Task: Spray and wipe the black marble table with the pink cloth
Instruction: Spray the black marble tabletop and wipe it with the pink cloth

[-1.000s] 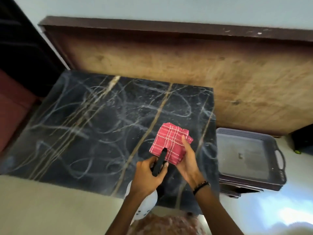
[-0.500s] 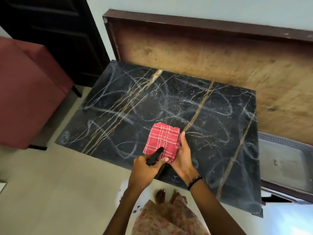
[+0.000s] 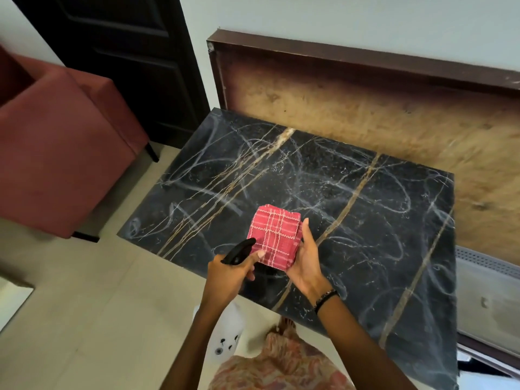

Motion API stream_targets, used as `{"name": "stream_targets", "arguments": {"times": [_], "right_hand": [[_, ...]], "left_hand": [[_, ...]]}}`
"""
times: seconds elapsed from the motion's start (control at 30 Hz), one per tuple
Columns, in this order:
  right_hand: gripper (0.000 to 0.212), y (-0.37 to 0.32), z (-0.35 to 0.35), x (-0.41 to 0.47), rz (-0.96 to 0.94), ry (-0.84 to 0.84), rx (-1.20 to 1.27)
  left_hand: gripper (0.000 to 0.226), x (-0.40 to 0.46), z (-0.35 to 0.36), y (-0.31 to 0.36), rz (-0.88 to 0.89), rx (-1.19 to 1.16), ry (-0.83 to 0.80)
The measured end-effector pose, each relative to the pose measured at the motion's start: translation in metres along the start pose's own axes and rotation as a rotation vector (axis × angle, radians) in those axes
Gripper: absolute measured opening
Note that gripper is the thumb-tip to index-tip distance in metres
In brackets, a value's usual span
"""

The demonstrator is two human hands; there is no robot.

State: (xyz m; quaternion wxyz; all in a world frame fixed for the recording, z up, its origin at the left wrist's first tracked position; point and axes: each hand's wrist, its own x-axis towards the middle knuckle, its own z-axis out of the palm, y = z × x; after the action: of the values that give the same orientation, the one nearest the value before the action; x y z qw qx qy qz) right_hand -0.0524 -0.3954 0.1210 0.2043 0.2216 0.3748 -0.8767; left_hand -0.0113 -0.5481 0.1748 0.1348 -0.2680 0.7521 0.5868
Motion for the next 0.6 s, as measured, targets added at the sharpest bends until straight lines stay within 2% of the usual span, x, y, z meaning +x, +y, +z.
{"name": "stream_targets", "arguments": {"times": [0.2, 0.4, 0.47, 0.6], "right_hand": [[0.072, -0.007, 0.017, 0.024, 0.046, -0.055, 0.041], [0.068, 0.002, 0.047, 0.041, 0.090, -0.081, 0.014], [0.069, 0.010, 0.059, 0.047, 0.113, -0.065, -0.004], [0.067, 0.034, 0.083, 0.066, 0.133, -0.058, -0.032]], "left_hand": [[0.033, 0.010, -0.008, 0.011, -0.035, -0.021, -0.010], [0.021, 0.017, -0.027, 0.019, 0.086, 0.106, -0.109], [0.022, 0.027, -0.036, 0.020, 0.088, 0.099, -0.067], [0.025, 0.060, -0.067, 0.017, -0.019, 0.028, 0.050]]}}
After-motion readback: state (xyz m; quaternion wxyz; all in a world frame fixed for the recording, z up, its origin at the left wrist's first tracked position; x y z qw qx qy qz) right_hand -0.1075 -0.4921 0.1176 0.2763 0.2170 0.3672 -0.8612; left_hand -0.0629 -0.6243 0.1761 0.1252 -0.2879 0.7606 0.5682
